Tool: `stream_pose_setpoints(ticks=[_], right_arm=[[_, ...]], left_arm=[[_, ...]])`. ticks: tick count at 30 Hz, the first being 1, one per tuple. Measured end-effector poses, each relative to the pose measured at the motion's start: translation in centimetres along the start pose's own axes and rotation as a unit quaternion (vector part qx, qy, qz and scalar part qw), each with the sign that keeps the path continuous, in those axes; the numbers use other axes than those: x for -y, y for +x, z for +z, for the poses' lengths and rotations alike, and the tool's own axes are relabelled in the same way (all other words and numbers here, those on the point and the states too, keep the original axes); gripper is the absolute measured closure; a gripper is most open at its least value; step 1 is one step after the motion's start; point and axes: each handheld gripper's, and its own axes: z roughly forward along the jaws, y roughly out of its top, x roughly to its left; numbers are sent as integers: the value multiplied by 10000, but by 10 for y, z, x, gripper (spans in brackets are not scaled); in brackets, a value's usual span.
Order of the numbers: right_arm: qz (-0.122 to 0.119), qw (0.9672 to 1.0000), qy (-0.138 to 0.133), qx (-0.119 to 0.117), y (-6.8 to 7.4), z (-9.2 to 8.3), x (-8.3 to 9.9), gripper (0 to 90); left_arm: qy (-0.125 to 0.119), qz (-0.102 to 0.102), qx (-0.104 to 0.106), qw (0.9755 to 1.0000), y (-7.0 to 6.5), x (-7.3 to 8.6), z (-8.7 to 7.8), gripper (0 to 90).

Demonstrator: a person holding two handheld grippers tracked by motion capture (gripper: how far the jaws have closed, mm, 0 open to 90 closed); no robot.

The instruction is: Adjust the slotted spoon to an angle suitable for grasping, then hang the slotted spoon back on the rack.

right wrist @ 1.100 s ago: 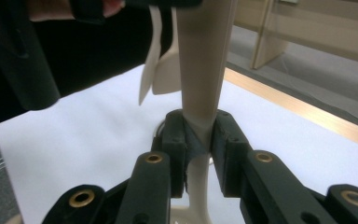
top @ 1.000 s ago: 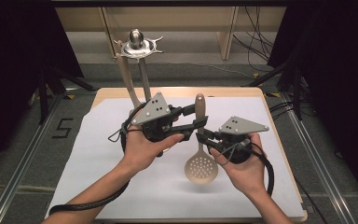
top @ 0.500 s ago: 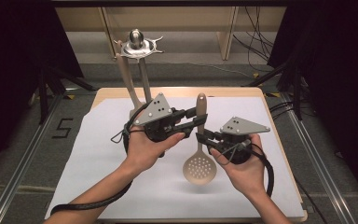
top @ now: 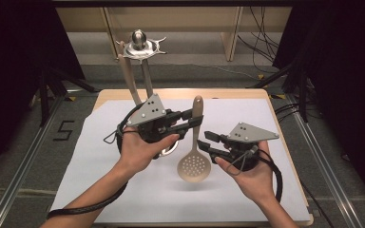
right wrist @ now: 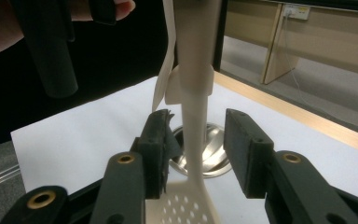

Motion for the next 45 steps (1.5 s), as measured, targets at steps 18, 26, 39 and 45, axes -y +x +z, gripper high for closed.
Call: stream_pose_setpoints(ticks=[18, 26, 39, 45], right_arm=[[466, 9971, -75, 597, -38, -27, 31, 586], [802, 9922, -41, 951, -54, -37, 39, 580], [988, 9895, -10, 1053, -72, -46, 53, 574], [1159, 9870, 25, 1113, -73, -47, 54, 572]], left_arm=[[-115, -25, -261, 9996, 15, 0, -34, 718], [-181, 9, -296, 9994, 21, -6, -45, 718], [-255, 14, -435, 9987, 29, -14, -50, 719], [-250, -5, -444, 9987, 32, -16, -54, 719]])
